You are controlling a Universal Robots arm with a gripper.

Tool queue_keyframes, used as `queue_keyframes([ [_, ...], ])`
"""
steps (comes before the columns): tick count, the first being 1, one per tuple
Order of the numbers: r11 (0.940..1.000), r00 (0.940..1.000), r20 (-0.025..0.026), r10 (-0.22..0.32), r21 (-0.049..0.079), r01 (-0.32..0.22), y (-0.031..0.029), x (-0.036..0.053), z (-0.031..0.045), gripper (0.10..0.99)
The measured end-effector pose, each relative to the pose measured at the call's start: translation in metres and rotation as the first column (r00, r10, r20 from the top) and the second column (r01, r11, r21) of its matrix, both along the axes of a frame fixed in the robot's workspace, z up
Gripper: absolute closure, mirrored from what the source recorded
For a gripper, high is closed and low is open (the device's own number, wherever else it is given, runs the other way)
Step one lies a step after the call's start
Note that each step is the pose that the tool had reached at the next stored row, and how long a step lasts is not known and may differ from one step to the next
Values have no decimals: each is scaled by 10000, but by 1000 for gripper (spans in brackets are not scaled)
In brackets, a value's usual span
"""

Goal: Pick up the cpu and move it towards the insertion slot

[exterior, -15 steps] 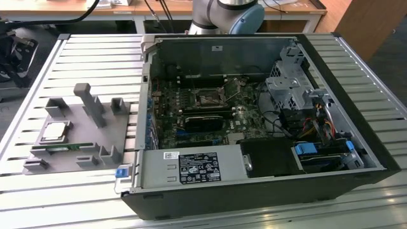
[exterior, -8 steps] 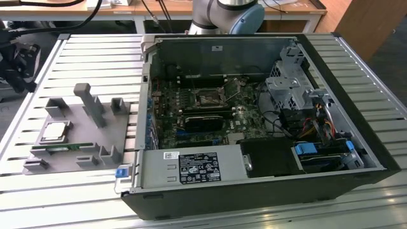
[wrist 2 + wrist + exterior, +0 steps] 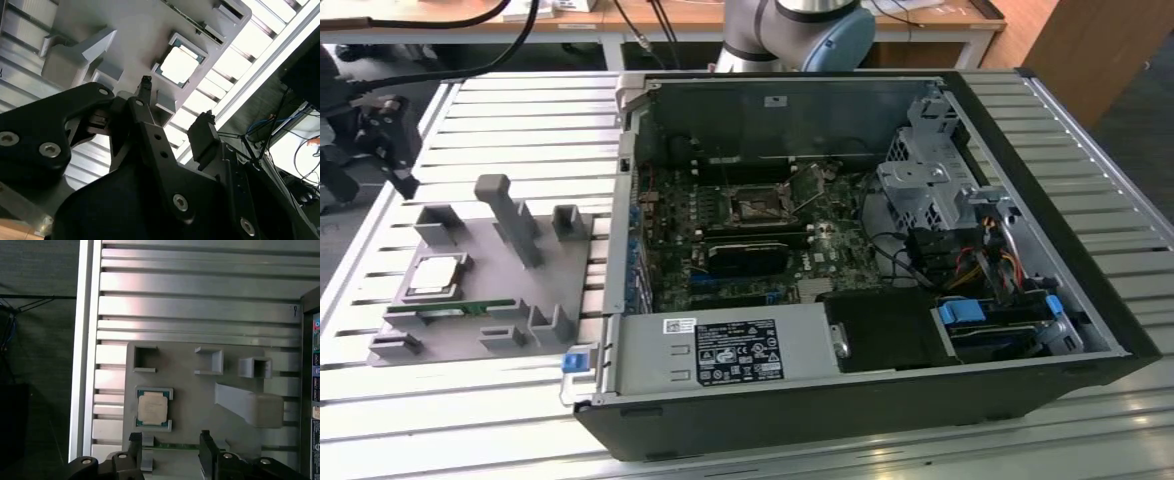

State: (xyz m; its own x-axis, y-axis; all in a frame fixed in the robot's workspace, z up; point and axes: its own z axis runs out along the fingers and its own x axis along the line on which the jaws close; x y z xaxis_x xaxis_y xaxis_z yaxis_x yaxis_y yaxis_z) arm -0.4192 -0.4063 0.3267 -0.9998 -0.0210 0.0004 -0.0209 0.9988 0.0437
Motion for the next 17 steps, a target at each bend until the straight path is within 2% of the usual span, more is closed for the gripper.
queue_keyframes([
  [2,10000,10000,-1,-1,8,1,-1,0,-20,443],
  [3,10000,10000,-1,-1,8,1,-2,0,-32,443],
  [5,10000,10000,-2,0,8,0,-3,0,-58,329],
  [6,10000,10000,-2,-1,8,1,-4,0,-73,329],
  [7,10000,10000,-3,0,8,0,-5,0,-90,267],
  [12,10000,10000,-2,0,9,0,-10,-5,-173,267],
  [17,10000,10000,-1,-1,8,1,-16,-37,-216,267],
])
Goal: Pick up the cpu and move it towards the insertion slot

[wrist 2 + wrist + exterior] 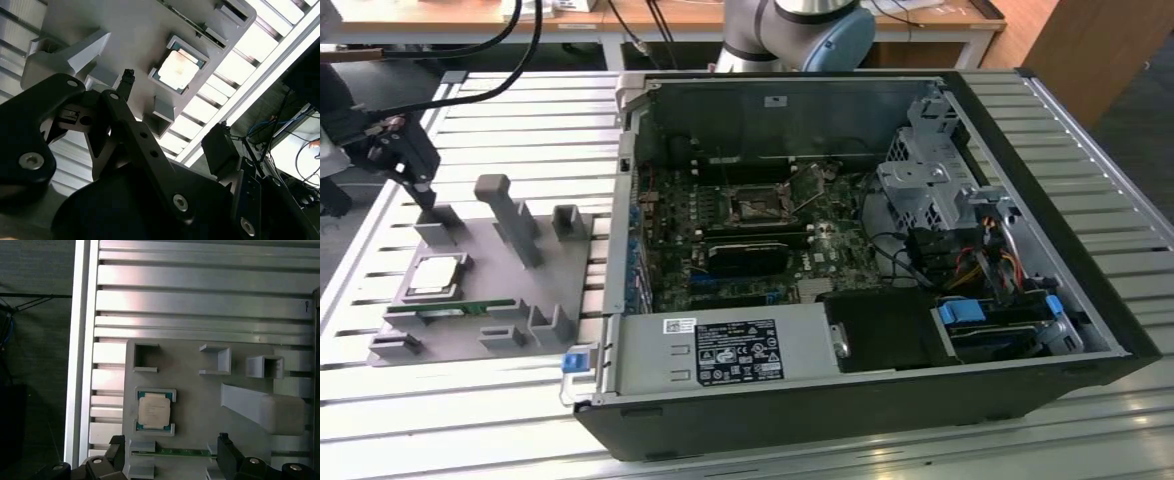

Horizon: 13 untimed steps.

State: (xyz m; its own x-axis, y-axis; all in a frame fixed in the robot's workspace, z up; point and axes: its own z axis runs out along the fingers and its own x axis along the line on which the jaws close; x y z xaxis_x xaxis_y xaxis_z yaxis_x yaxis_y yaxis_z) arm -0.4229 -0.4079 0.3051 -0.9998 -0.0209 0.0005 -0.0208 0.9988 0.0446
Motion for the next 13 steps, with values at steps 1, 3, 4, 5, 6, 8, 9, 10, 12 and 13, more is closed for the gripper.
queue_keyframes([
  [1,10000,10000,-1,0,-1,0,-1,-8,-4,267],
  [3,10000,10000,1,2,1,-2,-2,-17,-21,267],
  [4,10000,10000,1,2,1,-2,-4,-20,-30,267],
  [5,10000,10000,0,2,0,-2,-5,-23,-39,267],
  [6,10000,10000,-1,1,0,-1,-5,-26,-48,267],
  [8,10000,10000,-1,1,0,-1,-7,-29,-65,267],
  [9,10000,10000,-1,1,0,-1,-8,-31,-75,267],
  [10,10000,10000,-1,1,0,-1,-9,-33,-85,267],
  [12,10000,10000,-1,0,0,0,-12,-36,-106,267],
  [13,10000,10000,-1,1,0,-1,-14,-37,-117,267],
])
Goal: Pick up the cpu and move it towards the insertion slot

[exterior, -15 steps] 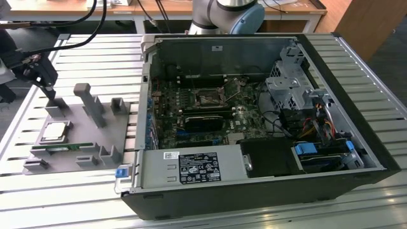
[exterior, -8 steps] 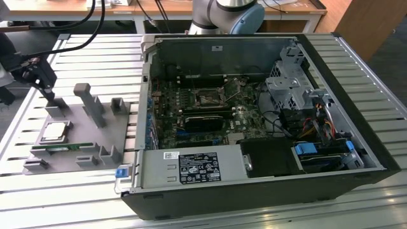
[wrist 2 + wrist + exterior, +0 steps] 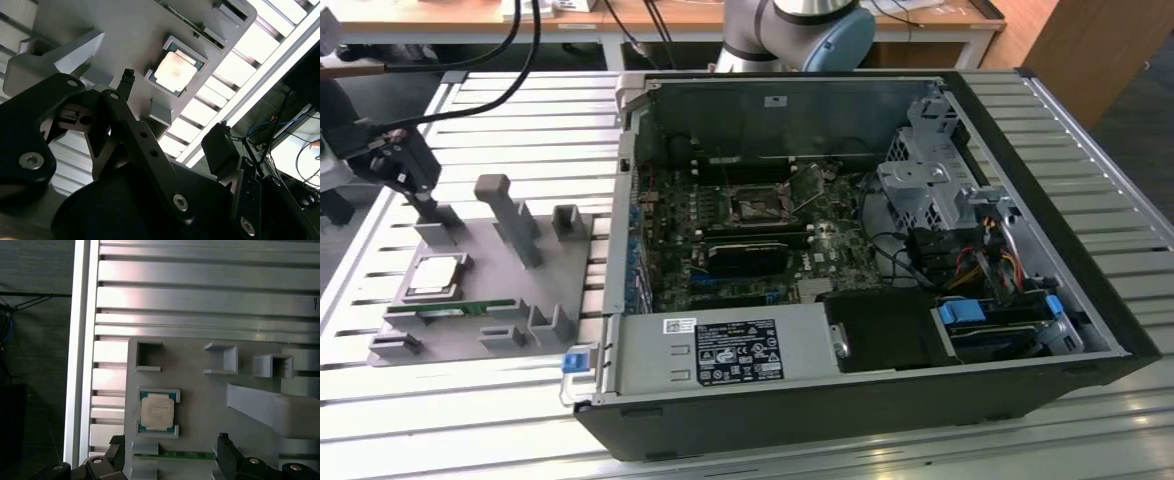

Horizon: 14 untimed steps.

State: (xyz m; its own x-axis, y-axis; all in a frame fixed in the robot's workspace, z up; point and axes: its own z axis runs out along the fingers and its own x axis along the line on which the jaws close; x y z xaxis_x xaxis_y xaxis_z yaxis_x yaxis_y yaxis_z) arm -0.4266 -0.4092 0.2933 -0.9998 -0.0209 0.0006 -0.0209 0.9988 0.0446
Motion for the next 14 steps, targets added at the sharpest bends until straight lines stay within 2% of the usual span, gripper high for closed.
queue_keyframes([
  [14,10000,10000,0,1,0,-1,-37,-4,-157,267],
])
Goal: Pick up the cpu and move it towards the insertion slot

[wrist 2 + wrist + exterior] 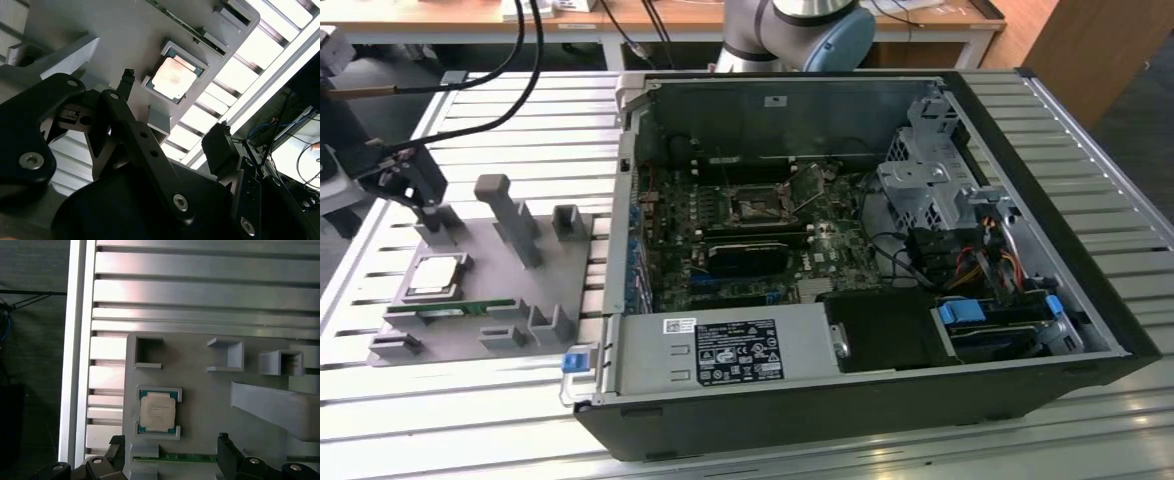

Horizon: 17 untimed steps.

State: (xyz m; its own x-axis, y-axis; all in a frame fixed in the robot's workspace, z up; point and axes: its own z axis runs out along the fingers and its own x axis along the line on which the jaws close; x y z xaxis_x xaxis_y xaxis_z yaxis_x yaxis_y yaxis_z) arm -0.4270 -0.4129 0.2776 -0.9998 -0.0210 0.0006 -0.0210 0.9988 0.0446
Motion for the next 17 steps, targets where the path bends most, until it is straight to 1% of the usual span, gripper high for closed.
queue_keyframes([
  [3,10000,10000,-1,-1,-1,1,-16,-2,-35,267],
  [8,10000,10000,-1,-1,0,1,-42,-5,-117,267],
  [17,10000,10000,1,-1,1,1,-46,-5,-271,267],
])
